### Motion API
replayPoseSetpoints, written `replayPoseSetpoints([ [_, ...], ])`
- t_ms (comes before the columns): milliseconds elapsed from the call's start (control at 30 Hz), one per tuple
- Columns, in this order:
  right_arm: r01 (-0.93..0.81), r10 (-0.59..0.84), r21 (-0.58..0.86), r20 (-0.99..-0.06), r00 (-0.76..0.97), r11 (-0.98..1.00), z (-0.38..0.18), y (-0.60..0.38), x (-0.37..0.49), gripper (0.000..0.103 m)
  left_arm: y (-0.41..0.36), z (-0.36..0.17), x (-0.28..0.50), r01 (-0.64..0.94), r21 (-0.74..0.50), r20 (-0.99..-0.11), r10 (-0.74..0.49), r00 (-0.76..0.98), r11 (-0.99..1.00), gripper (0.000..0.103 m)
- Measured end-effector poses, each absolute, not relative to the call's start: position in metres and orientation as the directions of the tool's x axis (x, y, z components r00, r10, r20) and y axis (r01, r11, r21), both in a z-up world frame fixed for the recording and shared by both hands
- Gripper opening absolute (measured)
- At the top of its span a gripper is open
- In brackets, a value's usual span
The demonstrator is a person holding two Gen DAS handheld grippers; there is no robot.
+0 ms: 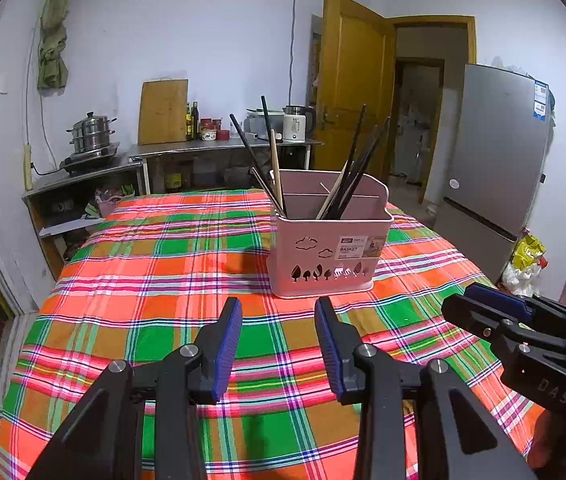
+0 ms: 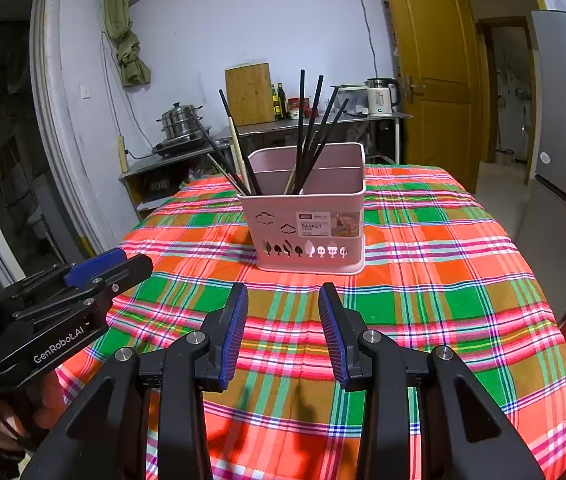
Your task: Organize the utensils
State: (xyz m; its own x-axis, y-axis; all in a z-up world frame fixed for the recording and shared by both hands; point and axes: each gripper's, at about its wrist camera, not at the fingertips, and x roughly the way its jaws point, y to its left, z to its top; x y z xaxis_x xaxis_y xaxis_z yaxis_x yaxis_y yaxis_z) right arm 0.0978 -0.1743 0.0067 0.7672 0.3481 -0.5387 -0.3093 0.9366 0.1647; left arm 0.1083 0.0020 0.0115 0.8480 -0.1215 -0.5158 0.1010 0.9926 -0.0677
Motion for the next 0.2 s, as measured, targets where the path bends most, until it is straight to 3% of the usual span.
replayPoseSetpoints([
  [200, -0.309, 0.349, 0.165, -0.539, 0.767, 0.936, 0.0068, -0.1741, 0.0978, 0.038, 0.0013, 0.0115, 0.1063, 0.104, -0.069, -0.513, -0.124, 0.85, 0.992, 0.037],
])
